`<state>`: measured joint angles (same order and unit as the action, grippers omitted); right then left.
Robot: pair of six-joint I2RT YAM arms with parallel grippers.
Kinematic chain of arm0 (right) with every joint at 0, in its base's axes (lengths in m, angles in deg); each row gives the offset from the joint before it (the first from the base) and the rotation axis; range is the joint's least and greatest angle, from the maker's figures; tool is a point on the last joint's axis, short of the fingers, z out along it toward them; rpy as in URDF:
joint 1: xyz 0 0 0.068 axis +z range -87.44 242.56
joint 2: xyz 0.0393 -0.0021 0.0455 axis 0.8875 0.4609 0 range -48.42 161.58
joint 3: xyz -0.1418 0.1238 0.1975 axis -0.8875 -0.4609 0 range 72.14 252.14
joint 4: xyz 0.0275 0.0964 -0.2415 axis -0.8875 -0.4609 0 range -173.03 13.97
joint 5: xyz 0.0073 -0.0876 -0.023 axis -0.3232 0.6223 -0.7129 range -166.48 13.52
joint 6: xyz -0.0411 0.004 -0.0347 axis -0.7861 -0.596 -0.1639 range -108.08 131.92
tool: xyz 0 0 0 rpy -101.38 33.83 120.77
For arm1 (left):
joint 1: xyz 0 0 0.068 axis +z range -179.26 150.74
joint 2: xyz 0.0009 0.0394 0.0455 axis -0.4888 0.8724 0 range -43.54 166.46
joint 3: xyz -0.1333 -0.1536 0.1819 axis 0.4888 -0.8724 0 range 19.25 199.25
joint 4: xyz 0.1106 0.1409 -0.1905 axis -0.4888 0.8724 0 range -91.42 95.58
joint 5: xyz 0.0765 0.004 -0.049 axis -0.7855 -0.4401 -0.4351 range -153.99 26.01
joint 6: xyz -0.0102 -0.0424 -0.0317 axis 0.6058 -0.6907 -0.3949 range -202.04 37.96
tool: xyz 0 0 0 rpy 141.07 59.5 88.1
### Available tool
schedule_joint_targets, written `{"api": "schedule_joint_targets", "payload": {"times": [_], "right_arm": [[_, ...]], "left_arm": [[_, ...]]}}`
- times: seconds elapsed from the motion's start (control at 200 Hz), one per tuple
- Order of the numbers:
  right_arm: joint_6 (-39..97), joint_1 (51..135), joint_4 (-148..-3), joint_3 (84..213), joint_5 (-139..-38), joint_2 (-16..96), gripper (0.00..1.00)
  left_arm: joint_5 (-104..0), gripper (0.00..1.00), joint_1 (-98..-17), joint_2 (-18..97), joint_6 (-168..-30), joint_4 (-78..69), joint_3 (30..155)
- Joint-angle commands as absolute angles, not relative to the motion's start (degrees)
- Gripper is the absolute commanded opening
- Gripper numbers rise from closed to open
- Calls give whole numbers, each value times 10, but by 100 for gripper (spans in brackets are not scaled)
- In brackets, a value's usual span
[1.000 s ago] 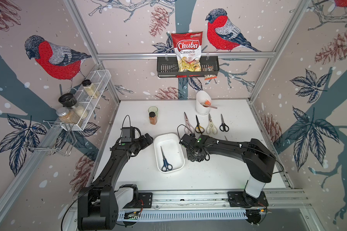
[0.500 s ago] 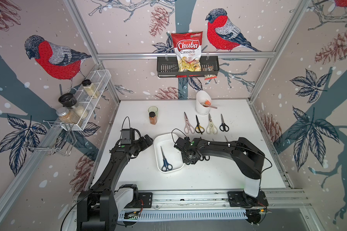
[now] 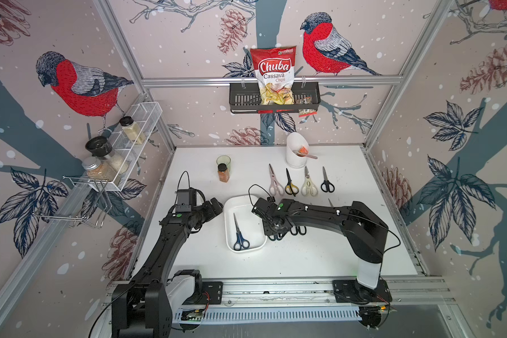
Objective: Take the scissors out of the storage box
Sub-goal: Place the scissors at the center of the board, then pick up the storage box at the center of the board.
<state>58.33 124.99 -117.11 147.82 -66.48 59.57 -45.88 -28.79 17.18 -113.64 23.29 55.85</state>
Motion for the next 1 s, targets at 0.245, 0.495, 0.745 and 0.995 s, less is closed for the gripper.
{"api": "schedule_joint_targets", "payload": {"times": [0.245, 0.495, 0.745, 0.995], "right_arm": [[587, 1238, -1245, 1533, -609, 549, 44], [594, 1253, -1247, 1562, -600, 546, 44], [608, 1269, -1256, 1560, -590, 542, 44], [625, 1283, -1265, 1553, -582, 540, 43]], "left_arm": [[-475, 93, -332, 183, -1082, 240, 569], [-488, 81, -361, 227, -1091, 224, 569], [-524, 40, -400, 274, -1094, 204, 580], [-547, 18, -422, 305, -1092, 191, 593]]}}
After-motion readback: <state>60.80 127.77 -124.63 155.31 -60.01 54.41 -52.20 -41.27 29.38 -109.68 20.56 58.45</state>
